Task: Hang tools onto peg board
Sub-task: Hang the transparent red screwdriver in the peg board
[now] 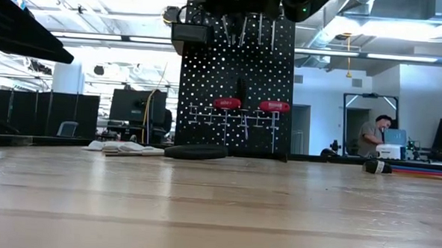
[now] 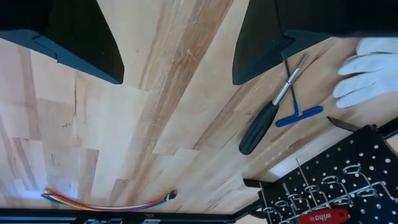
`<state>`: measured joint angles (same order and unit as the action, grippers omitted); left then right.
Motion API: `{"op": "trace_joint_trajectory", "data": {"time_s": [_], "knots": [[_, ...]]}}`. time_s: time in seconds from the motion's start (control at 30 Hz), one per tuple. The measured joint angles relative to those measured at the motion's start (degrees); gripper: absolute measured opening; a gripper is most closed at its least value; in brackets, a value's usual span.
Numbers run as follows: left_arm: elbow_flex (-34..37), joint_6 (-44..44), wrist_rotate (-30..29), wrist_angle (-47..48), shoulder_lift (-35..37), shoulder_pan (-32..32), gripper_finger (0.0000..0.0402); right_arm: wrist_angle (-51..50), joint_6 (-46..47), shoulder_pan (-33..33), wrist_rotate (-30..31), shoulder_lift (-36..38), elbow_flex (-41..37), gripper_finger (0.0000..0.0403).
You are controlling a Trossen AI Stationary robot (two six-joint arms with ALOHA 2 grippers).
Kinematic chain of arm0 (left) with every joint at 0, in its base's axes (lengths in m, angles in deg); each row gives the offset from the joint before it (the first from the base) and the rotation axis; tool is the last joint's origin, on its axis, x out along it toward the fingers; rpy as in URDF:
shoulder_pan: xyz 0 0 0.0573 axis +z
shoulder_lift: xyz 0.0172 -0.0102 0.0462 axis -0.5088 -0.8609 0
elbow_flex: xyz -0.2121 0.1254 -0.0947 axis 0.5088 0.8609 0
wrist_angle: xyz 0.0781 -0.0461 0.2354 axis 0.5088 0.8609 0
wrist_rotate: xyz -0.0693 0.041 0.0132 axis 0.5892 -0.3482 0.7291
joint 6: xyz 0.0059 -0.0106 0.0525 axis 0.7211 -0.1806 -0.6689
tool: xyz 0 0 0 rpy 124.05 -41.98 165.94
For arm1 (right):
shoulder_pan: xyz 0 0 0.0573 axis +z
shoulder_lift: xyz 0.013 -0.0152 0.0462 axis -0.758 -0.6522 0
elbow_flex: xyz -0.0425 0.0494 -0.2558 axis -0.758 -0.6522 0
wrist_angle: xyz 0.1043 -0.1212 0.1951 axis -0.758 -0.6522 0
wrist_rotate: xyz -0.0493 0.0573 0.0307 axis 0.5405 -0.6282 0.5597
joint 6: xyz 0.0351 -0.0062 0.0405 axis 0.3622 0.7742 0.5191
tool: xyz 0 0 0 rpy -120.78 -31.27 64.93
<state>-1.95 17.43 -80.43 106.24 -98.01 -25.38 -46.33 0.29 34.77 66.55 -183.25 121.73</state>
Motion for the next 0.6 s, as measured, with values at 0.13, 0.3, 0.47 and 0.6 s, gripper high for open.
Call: {"op": "trace_joint_trajectory", "data": {"time_s": [0.13, 0.3, 0.47, 0.6], "knots": [[0.0, 0.0, 0.1, 0.0, 0.0, 0.0, 0.0297, 0.2, -2.2, 0.6, 2.5, -0.4, 1.2, 0.0015], [0.0, 0.0, 0.4, 0.1, 0.0, 0.0, 0.0297, -0.1, -2.8, 0.5, 4.6, 0.0, 1.3, 0.0015], [0.0, 0.5, 0.4, 0.0, 0.0, 0.0, 0.0297, -0.6, -2.8, 0.1, 6.1, 0.1, 1.3, 0.0015], [0.0, 0.5, 0.4, 0.0, 0.0, 0.0, 0.0297, -1.8, -2.8, -0.6, 7.6, 0.1, 1.3, 0.0016]]}}
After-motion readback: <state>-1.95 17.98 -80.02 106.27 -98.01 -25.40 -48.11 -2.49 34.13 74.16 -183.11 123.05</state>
